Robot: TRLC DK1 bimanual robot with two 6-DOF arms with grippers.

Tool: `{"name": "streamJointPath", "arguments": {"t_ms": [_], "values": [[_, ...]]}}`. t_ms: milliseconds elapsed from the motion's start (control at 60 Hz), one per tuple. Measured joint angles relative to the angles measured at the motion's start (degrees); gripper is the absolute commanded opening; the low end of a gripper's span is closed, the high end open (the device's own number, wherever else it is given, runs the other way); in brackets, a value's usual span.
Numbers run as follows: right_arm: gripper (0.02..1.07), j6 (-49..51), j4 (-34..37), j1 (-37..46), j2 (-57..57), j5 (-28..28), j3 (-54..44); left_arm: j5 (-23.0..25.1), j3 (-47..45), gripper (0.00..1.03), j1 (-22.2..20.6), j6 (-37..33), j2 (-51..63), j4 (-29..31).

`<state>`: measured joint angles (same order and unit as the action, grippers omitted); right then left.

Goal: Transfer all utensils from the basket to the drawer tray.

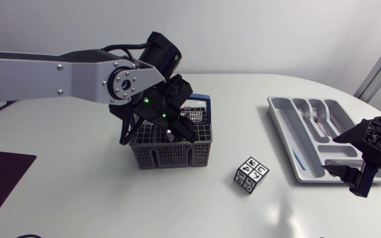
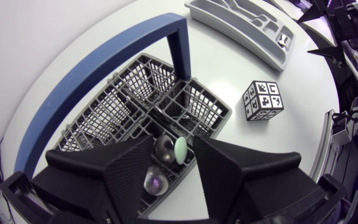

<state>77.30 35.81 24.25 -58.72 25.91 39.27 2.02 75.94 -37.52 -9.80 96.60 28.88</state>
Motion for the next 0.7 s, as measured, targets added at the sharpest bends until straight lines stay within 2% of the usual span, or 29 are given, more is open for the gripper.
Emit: {"name": "streamJointPath", "arguments": {"t_ms": [67, 183, 317, 600, 700], "values": [[0.97, -0.4, 0.0, -0.5, 0.0, 0.0, 0.0, 0.0, 0.6, 0.44, 0.3, 0.8, 0.4, 0.7], [0.97, -1.0, 0.0, -1.2, 0.0, -0.1, 0.0, 0.0, 1.0, 0.37, 0.3, 1.2, 0.7, 1.1], [0.97, -1.3, 0.1, -2.2, 0.5, -0.2, -0.1, 0.0, 1.1, 0.24, 0.3, 1.7, 0.9, 1.3], [0.97, -1.6, 0.2, -3.1, 1.6, -0.5, -0.5, 1.6, 2.6, 0.06, 0.3, 2.4, 1.1, 3.1], [0.97, -1.8, 0.2, -3.5, 1.6, -0.6, -1.0, 2.5, 2.9, 0.06, 0.3, 2.7, 1.1, 3.8]]}}
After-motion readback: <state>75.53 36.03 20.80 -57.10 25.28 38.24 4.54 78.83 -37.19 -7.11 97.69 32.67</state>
